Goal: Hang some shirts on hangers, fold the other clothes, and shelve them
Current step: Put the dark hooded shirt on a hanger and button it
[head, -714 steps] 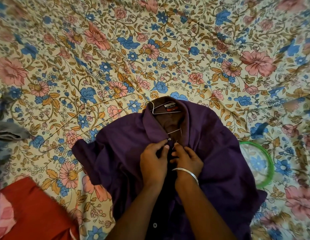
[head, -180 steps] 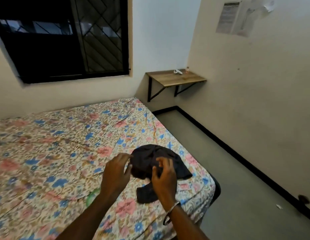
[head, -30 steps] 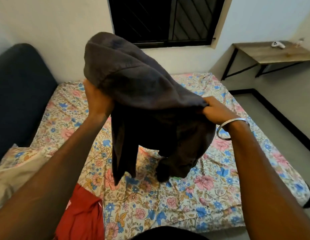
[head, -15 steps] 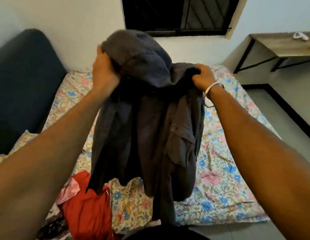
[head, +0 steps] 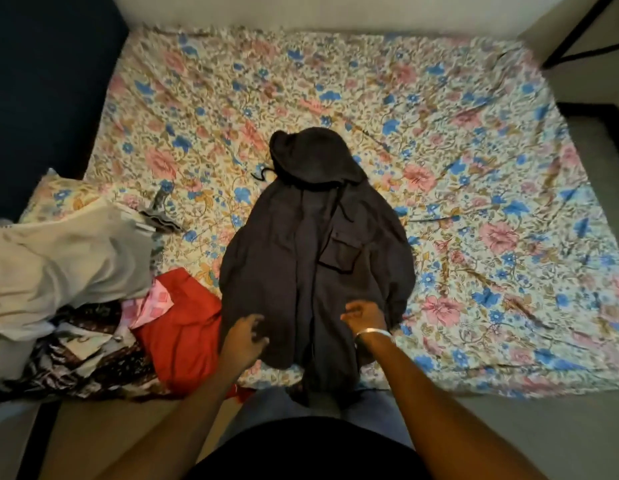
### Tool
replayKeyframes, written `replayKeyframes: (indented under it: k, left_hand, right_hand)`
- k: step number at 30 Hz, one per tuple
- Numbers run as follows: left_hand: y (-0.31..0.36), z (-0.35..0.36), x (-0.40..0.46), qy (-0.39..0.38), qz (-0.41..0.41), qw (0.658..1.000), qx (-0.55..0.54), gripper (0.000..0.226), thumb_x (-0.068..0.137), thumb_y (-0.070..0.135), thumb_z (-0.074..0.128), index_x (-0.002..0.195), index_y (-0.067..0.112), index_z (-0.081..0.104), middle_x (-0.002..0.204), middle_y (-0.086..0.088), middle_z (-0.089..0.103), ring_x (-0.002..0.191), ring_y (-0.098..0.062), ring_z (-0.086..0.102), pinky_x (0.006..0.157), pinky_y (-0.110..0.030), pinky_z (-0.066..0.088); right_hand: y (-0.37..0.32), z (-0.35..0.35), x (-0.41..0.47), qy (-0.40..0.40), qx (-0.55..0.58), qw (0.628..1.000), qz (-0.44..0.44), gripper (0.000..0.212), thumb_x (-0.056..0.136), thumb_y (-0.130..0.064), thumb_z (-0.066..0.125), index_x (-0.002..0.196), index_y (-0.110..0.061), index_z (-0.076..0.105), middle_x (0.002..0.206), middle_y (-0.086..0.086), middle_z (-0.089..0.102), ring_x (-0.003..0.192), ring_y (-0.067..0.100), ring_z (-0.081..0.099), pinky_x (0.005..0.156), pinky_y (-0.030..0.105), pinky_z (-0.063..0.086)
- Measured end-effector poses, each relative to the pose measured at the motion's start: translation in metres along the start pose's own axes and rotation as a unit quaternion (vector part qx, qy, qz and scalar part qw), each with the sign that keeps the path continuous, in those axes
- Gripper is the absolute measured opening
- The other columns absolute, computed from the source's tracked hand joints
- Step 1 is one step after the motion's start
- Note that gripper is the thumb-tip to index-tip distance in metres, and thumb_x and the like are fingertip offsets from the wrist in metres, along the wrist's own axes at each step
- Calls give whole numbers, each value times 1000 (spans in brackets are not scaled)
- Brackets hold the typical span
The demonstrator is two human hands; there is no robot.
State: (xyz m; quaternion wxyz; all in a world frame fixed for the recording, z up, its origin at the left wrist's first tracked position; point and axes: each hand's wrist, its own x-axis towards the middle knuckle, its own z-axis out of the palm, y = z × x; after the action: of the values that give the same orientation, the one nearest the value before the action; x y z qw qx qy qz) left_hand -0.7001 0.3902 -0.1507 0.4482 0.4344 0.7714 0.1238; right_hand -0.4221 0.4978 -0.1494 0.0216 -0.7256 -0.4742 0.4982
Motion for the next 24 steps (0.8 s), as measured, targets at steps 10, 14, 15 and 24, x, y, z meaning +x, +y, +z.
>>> replayKeyframes:
  k: [10,14,15,24]
  left_hand:
    - [-95,33,29,41,-127,990,-48,86,71,-5,81,147,1,42,146,-22,42,135,-37,46,112,-35,36]
    - [-113,26,56,29,-148,986,-66,93,72,6,85,152,7,39,152,-16,42,140,-33,41,115,-35,33]
    - [-117,25,63,31,-144,987,-68,95,71,11,86,153,9,38,153,-14,43,141,-31,41,117,-38,34]
    - [-126,35,111,88,-94,977,-167,75,75,34,82,140,16,49,138,-2,59,125,-20,56,110,-43,45]
  right_hand:
    - [41,132,-6,-110,-61,991,51,28,85,-7,73,114,-9,73,117,11,71,113,26,65,93,19,43]
    - [53,171,-1,-118,-63,990,48,38,89,-1,66,127,-3,65,130,14,63,121,31,60,92,19,38]
    - [54,173,-1,-111,-67,990,47,37,91,-2,64,128,-3,65,130,14,64,119,32,60,91,21,39]
    - [56,130,-8,40,103,991,82,18,82,2,77,98,-6,77,96,13,75,92,24,69,92,34,54]
